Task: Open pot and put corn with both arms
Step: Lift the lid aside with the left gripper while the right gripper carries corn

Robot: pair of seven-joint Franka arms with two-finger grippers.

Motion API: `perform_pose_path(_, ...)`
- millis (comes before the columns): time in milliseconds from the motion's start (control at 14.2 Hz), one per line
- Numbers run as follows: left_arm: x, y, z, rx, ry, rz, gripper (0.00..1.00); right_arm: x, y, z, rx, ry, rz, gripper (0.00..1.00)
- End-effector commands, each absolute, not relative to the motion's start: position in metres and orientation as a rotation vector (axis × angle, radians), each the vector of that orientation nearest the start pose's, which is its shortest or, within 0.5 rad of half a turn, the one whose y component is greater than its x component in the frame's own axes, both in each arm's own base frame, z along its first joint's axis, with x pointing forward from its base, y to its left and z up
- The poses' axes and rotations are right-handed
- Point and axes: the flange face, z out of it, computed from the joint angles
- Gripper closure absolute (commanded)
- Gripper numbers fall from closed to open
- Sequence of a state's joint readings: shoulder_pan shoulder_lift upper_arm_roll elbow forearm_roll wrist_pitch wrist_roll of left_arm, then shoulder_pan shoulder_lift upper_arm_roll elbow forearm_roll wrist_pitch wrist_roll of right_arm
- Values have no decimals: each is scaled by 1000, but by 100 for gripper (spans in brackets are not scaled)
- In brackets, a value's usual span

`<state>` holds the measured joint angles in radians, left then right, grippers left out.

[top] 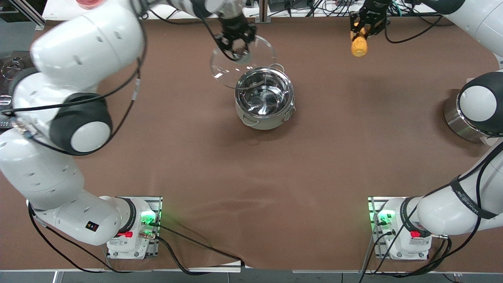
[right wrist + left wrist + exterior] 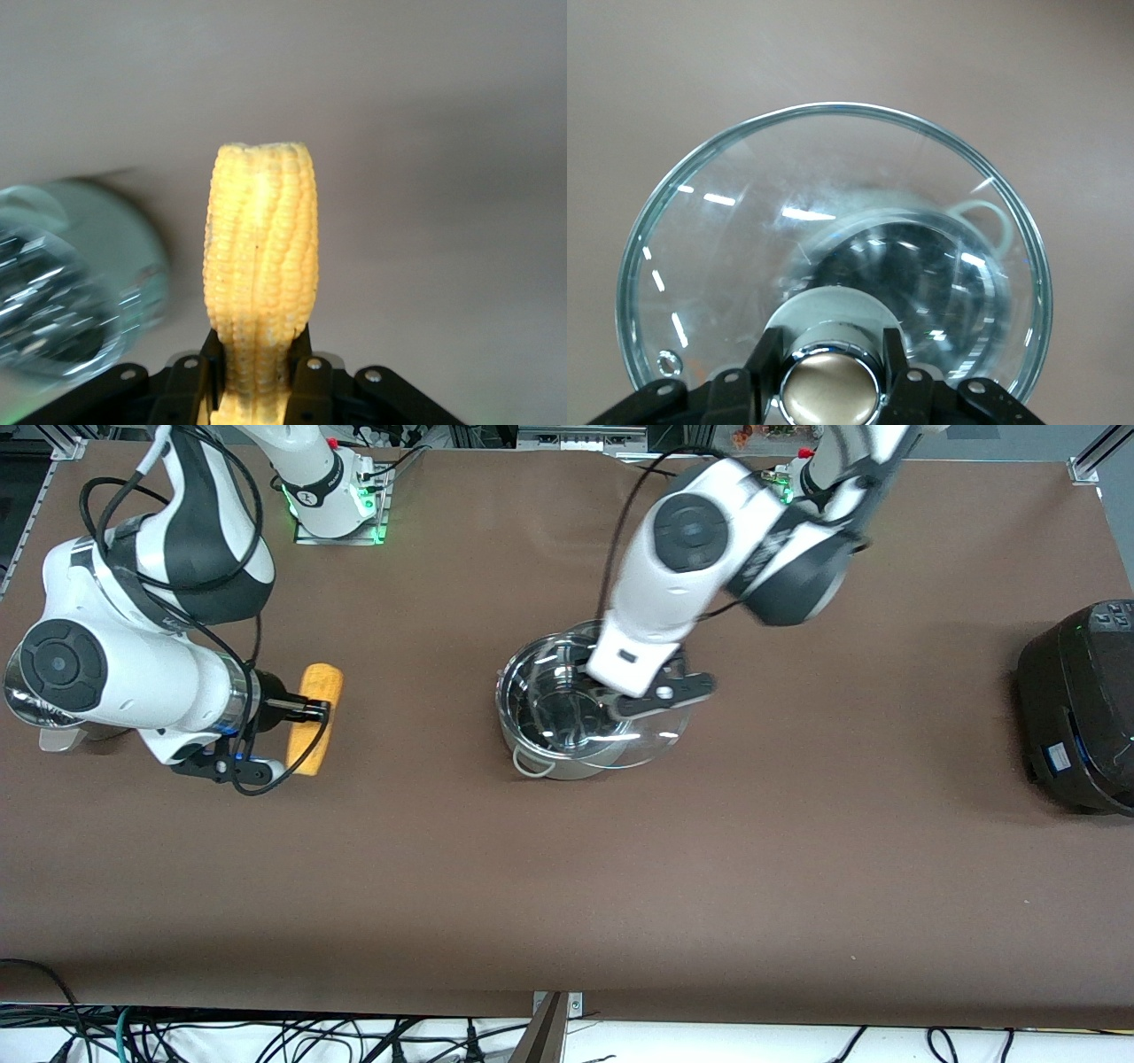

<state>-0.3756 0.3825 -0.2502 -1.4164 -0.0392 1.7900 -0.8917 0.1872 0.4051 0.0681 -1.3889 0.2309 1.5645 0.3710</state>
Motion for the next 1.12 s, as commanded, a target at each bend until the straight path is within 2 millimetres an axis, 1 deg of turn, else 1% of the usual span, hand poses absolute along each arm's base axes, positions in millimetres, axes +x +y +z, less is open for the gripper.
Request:
perform_pose_path(0, 561, -280, 469, -3189, -310, 205, 100, 625, 244, 448, -2856, 108, 472, 98)
perform_pose_path(70, 571, -248, 453, -3180, -258, 228, 100, 622, 271, 436, -2831, 76, 462, 98)
perform_pose_path(141, 581, -213, 439, -3181, -211, 233, 100, 619, 294, 420, -2789, 67, 486, 98)
perform_pose_path(281, 595, -153, 411, -3191, -128, 206, 100, 609, 337, 396, -2751, 36, 501, 98)
perform_pose_path(352, 598, -131, 397, -3193, -85, 197, 100, 604, 359, 386, -2760, 71, 477, 97)
perform_pose_path(422, 598, -117, 378, -3196, -55, 193, 100, 599, 379, 376, -2770, 121, 467, 97)
perform_pose_path(492, 596, -110, 354, -3196, -30, 193, 100, 590, 398, 366, -2786, 148, 471, 96)
perform_pose_path(562, 593, -91, 326, -3195, -27, 176, 100, 580, 415, 362, -2802, 135, 466, 96)
perform_pose_path(633, 587, -83, 297, -3199, 40, 131, 100, 570, 428, 363, -2820, 122, 466, 96)
perform_pose_path(703, 581, -75, 276, -3203, 87, 89, 100, 567, 431, 361, -2829, 151, 476, 96)
perform_pose_path(773, 577, -71, 262, -3212, 92, 78, 100, 557, 444, 357, -2836, 139, 484, 96)
perform_pose_path(844, 576, -70, 250, -3211, 108, 99, 100, 543, 465, 337, -2853, 100, 493, 96)
perform_pose_path(914, 575, -70, 239, -3209, 119, 121, 100, 543, 473, 325, -2866, 90, 448, 96)
perform_pose_path(984, 574, -70, 230, -3207, 118, 145, 100, 543, 477, 315, -2872, 97, 425, 94)
perform_pose_path(1055, 573, -70, 224, -3206, 117, 163, 100, 543, 476, 310, -2882, 94, 423, 81)
